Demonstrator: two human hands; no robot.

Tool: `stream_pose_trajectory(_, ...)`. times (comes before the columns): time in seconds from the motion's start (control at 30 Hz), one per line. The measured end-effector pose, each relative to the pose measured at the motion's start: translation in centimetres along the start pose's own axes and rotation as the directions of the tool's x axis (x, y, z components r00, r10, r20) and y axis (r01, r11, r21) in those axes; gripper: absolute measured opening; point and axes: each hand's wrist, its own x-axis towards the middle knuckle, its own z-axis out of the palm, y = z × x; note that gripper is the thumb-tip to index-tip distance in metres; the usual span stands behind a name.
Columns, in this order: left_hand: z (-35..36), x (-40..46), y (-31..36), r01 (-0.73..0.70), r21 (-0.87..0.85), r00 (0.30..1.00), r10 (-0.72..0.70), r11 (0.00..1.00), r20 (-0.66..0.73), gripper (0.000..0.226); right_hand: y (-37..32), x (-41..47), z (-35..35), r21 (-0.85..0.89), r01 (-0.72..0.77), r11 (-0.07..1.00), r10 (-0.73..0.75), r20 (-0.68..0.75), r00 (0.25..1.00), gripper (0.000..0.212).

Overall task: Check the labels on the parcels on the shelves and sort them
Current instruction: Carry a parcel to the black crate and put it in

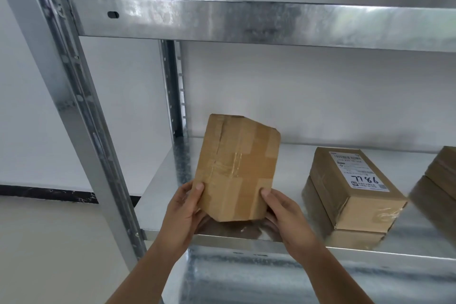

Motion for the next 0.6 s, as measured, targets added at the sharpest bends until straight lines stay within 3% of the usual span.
stream_pose_trajectory(0.17,-0.01,0.78,-1.1,-0.089,0.146,0.99,0.104,0.985,-0.095,0.015,-0.18,-0.14,-0.16,0.089,0.005,0.996,-0.003,-0.02,1.0,0.037)
stream_pose_trajectory(0.3,0.51,0.75,-1.07,-0.146,0.295,0.98,0.178,0.944,-0.086,0.026,-0.04,0.11,-0.2,0.08,0.015,0.997,-0.011,-0.053,0.999,0.031)
stream_pose_trajectory(0.6,0.31,0.48,-0.67,-0.018,0.256,1.0,0.021,0.967,-0.009,0.032,-0.26,-0.2,0.13,0.071,0.034,0.997,-0.03,-0.051,0.998,0.027)
